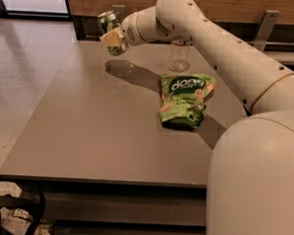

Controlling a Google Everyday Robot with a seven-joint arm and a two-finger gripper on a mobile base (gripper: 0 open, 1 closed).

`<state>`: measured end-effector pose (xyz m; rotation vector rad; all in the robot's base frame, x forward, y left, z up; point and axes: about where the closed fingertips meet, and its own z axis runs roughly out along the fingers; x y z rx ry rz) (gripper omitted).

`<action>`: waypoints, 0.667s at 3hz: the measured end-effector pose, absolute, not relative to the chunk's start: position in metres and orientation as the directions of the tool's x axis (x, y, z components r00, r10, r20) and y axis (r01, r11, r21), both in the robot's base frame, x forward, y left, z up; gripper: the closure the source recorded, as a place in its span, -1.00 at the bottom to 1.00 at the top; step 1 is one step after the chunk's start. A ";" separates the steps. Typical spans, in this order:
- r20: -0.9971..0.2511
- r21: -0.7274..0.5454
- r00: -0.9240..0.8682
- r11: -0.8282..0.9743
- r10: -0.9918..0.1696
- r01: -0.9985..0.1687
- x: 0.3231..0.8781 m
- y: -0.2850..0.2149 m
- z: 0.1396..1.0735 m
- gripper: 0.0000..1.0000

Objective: Knock green can over

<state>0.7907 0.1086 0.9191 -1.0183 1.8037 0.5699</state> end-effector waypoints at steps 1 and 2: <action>-0.838 -0.038 -0.253 0.515 -0.483 -0.856 0.777 0.107 0.915 1.00; -0.791 -0.020 -0.290 0.496 -0.538 -0.868 0.767 0.108 0.906 1.00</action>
Offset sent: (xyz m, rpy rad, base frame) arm -0.0337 -0.0057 -0.0158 -0.2250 0.1922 0.0637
